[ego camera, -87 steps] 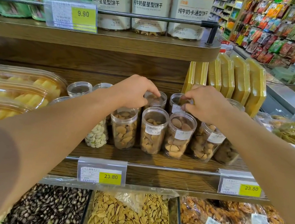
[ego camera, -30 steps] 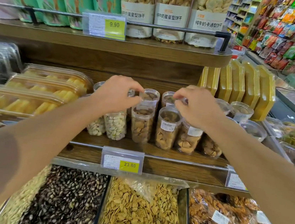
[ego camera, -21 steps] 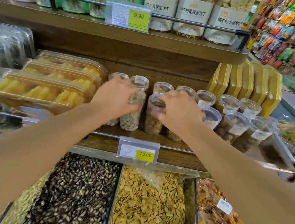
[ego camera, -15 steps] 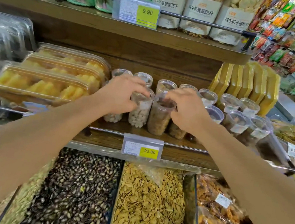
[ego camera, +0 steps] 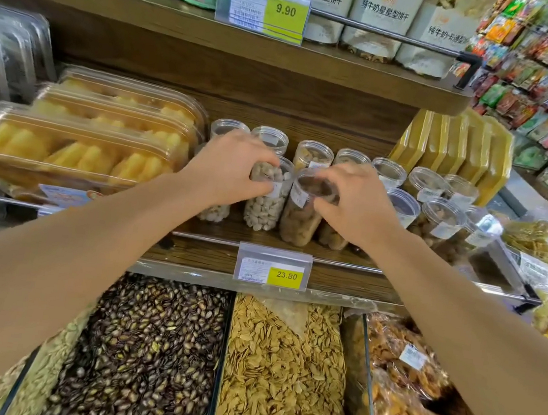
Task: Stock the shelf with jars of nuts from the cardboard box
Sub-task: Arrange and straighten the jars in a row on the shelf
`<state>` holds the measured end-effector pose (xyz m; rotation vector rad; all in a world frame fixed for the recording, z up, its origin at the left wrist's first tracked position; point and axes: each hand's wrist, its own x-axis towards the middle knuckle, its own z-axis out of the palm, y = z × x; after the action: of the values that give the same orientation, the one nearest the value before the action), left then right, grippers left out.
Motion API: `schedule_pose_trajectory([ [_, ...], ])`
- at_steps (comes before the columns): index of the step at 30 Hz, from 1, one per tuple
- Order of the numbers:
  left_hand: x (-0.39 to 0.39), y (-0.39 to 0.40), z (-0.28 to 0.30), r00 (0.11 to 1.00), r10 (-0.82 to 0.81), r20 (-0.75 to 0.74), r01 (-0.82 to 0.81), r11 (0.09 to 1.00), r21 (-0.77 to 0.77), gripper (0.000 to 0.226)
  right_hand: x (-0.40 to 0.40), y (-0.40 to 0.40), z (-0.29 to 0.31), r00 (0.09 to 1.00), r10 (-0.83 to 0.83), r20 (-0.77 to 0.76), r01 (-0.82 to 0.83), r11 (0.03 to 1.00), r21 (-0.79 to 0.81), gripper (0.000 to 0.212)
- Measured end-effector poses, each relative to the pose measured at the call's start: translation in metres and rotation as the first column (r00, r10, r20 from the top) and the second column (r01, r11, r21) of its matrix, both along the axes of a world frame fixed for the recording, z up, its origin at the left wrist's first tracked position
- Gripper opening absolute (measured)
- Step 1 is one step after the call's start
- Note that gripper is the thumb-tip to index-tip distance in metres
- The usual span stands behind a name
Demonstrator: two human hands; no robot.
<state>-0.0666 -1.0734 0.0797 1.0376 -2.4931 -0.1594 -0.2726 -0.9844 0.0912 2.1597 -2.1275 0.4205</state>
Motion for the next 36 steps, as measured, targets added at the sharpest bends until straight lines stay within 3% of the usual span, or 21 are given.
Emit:
schedule_pose_trajectory([
  [4,-0.001,0.001,-0.003,1.000,0.011,-0.010,-0.011,1.000,-0.016,0.037,0.000,0.000,0.000,0.999,0.050,0.014,-0.050,0.999,0.019,0.045],
  [7,0.001,0.003,-0.003,0.999,0.004,-0.040,-0.005,1.000,-0.025,0.035,0.006,-0.002,0.003,0.998,0.000,0.057,0.000,1.000,-0.011,0.045],
  [11,0.003,0.008,-0.007,0.997,0.031,-0.071,-0.034,0.999,-0.036,0.035,0.014,-0.004,0.002,0.999,0.037,-0.014,-0.037,0.999,-0.002,0.036],
  [21,0.004,0.012,0.004,0.998,0.066,0.015,-0.066,0.996,-0.052,0.038,0.005,-0.005,0.007,0.988,0.152,0.014,-0.153,0.987,0.042,0.034],
  [25,0.004,-0.004,0.022,0.993,0.120,-0.018,-0.121,0.992,-0.040,0.034,-0.008,-0.022,0.021,0.990,0.121,0.074,-0.120,0.993,-0.019,0.028],
  [30,-0.012,-0.034,0.034,0.979,0.200,0.049,-0.202,0.978,0.044,0.028,-0.029,-0.058,0.030,0.999,0.030,0.024,-0.031,0.999,0.021,0.033],
  [36,-0.037,-0.065,0.032,0.962,0.151,0.227,-0.171,0.982,0.075,0.036,-0.042,-0.080,0.018,1.000,0.024,0.008,-0.025,0.990,0.139,0.040],
])
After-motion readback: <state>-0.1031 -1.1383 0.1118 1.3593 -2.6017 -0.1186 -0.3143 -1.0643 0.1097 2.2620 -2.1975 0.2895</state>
